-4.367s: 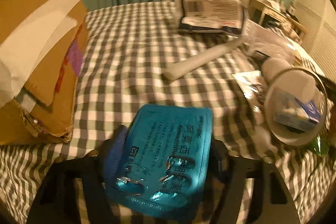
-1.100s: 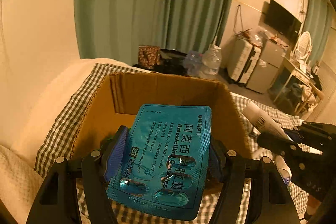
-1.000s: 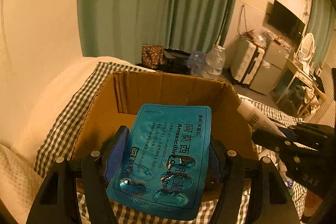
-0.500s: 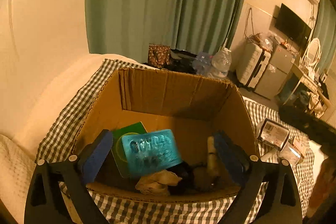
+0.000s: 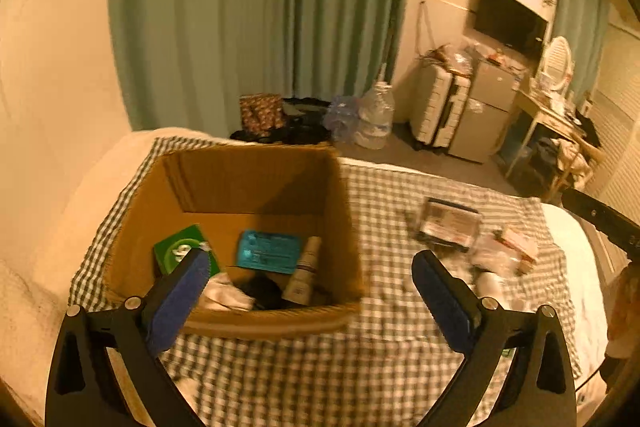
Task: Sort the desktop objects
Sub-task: 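Move both grippers back over the remaining pile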
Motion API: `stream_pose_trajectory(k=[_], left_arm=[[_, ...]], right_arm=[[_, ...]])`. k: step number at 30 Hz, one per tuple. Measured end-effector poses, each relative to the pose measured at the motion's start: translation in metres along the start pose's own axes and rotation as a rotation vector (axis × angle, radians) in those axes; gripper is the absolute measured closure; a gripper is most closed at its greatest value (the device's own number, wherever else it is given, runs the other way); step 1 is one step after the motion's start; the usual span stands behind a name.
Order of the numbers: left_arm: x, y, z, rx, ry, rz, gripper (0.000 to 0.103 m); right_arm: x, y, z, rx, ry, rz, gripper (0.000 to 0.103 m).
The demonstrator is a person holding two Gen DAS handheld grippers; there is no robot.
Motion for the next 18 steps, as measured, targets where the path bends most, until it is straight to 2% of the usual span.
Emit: stream_pose_trajectory(k=[2, 4, 6, 9, 13, 16, 18], left_arm=[[0.002, 0.02, -0.009, -0.03, 0.002, 0.016, 0.0], [0.002, 0.045, -0.013, -0.047, -0.014, 0.033, 0.0], [0.0, 0.064, -0.012, -0.047, -0.037, 0.047, 0.0], [-0.005, 0.094, -0.007, -0.041, -0.049, 0.065, 0.0], [-0.012, 0.126, 0.01, -0.03, -0.096, 0.047, 0.0], [-0.017, 0.148, 0.028, -0.053, -0.134, -0.004, 0.0], [-0.023, 0.161, 0.042, -0.04, -0.162, -0.042, 0.0]], right_arm=[[0.0, 0.019, -0.019, -0.029, 0.022, 0.007, 0.048], [-0.003, 0.043, -0.043, -0.071, 0.049, 0.013, 0.042], [-0.005, 0.065, -0.061, -0.114, 0.079, 0.013, 0.038], [-0.01, 0.097, -0.079, -0.17, 0.101, 0.015, 0.038], [-0.027, 0.137, -0.087, -0.232, 0.1, 0.017, 0.038], [-0.044, 0.159, -0.079, -0.263, 0.084, -0.008, 0.038], [-0.056, 0.171, -0.074, -0.273, 0.075, -0.027, 0.038]])
Point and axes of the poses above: each gripper's, at about its wrist camera, not at the fingertips, and z roughly the way its jaws point, y to its right, x to its top, the point moved 6 cm from there along z, roughly the way its jaws point, and after that the axes turned 12 degrees about z, right-handed, at the moved point
